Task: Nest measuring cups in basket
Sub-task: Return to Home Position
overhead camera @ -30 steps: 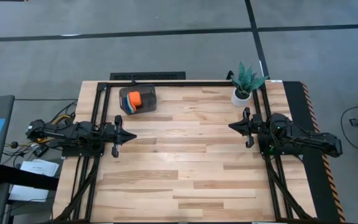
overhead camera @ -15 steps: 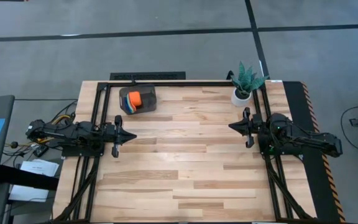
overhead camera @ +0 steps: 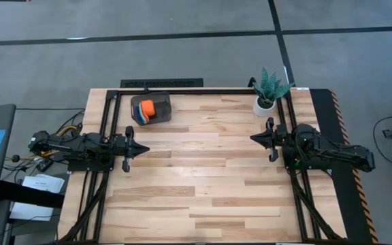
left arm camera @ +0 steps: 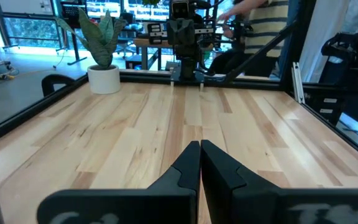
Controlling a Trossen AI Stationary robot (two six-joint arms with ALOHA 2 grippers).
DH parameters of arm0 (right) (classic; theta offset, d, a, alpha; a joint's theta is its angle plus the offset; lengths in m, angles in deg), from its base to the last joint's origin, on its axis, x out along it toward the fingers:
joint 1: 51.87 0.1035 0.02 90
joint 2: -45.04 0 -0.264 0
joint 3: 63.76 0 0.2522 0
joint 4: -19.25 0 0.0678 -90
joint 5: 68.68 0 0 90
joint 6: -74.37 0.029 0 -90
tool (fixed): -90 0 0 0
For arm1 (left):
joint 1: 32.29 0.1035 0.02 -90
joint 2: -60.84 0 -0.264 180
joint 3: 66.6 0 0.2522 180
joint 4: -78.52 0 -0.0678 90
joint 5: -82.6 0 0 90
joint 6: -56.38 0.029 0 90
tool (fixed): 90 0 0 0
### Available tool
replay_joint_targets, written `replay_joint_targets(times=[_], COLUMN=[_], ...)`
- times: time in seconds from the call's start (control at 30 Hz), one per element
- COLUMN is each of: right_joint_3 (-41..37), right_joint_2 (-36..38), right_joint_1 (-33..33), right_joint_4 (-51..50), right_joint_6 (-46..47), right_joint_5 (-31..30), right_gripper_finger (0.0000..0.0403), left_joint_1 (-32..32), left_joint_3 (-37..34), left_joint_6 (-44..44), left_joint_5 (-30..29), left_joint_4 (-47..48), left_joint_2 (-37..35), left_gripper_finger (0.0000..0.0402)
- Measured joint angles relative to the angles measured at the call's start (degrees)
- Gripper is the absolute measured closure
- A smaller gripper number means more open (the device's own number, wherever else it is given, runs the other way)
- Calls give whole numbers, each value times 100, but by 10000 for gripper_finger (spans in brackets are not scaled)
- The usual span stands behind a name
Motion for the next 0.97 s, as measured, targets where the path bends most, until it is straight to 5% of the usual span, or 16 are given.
replay_joint_targets(times=[0.97], right_joint_3=[0], right_joint_2=[0], right_joint_1=[0], right_joint_4=[-2], right_joint_6=[-2], right_joint_5=[0], right_gripper_finger=[374], left_joint_1=[-1], left_joint_3=[1], left_joint_6=[-2], left_joint_5=[0], left_joint_4=[0], left_joint_2=[-2], left_gripper_finger=[401])
